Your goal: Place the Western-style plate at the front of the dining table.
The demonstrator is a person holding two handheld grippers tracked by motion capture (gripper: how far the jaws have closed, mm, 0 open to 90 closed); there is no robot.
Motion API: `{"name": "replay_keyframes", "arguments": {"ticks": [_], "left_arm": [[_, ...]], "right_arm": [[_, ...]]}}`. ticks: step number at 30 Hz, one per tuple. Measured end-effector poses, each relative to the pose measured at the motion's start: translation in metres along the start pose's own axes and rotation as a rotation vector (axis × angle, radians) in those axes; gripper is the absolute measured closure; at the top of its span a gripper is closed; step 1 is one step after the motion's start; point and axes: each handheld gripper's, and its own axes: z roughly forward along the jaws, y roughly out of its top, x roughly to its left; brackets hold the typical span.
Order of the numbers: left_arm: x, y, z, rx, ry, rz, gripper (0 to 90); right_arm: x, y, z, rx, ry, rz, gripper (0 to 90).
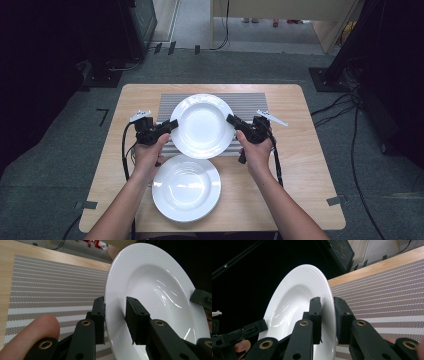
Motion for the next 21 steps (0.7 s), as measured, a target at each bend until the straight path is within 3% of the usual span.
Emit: {"name": "replay_keyframes", "arguments": {"ticks": [8, 21], "left_arm": [[0.012, 0.013, 0.024, 0.054, -0.003, -0.020, 70.0], [0.021, 0.023, 0.070, 0.118, 0.051, -0.051, 69.9]], "right_arm": [[-0.009, 0.009, 0.016, 0.014, -0.025, 0.004, 79.8], [-0.043, 0.015, 0.045, 0.046, -0.072, 0.103, 79.3]]}}
